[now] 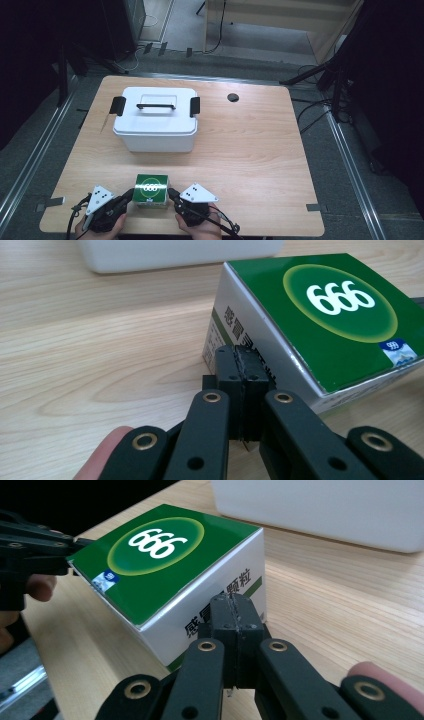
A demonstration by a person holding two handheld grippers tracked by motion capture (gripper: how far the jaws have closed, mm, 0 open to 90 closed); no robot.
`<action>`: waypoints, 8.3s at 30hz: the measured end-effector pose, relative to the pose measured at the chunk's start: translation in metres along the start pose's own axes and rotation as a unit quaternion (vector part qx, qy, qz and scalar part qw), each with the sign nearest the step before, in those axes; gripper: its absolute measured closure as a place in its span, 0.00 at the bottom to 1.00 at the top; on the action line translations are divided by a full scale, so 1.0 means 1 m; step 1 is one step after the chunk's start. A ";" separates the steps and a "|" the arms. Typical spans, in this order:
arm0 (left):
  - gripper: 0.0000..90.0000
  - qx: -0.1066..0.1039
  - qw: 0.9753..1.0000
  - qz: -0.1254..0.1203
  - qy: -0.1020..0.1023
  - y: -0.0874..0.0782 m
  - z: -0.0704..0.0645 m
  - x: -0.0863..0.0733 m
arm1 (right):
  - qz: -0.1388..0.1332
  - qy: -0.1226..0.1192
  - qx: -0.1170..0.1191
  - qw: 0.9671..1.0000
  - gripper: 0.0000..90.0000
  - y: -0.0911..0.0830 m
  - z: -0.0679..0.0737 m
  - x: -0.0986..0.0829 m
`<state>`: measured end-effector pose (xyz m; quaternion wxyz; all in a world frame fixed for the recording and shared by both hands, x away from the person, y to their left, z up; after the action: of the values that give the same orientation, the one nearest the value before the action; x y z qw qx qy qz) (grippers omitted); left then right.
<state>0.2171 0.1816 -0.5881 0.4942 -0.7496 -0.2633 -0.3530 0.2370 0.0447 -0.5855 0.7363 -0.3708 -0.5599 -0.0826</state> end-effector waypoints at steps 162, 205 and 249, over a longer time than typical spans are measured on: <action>0.16 0.143 0.986 -0.066 -0.054 0.011 0.131 0.050 | 0.067 -0.136 -0.083 0.985 0.55 -0.072 -0.210 0.068; 0.08 0.174 0.982 -0.066 -0.022 0.016 0.131 0.036 | 0.252 -0.393 0.153 0.871 0.62 -0.047 -0.134 0.176; 0.08 0.157 0.987 -0.038 -0.017 0.022 0.129 0.034 | 0.339 -0.414 0.158 0.830 0.92 0.027 -0.100 0.190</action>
<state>0.2885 0.2943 -0.6076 0.5873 -0.6581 -0.3519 -0.3132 0.3955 0.0559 -0.4391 0.4661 -0.4156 -0.6565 0.4232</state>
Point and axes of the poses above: each handheld gripper's, and its own axes: y roughly forward along the jaws, x roughly out of its top, z roughly to its left, the point moved 10 cm from there along y, roughly forward along the jaws, and after that the axes turned 7 degrees about -y, right-handed, at the moved point
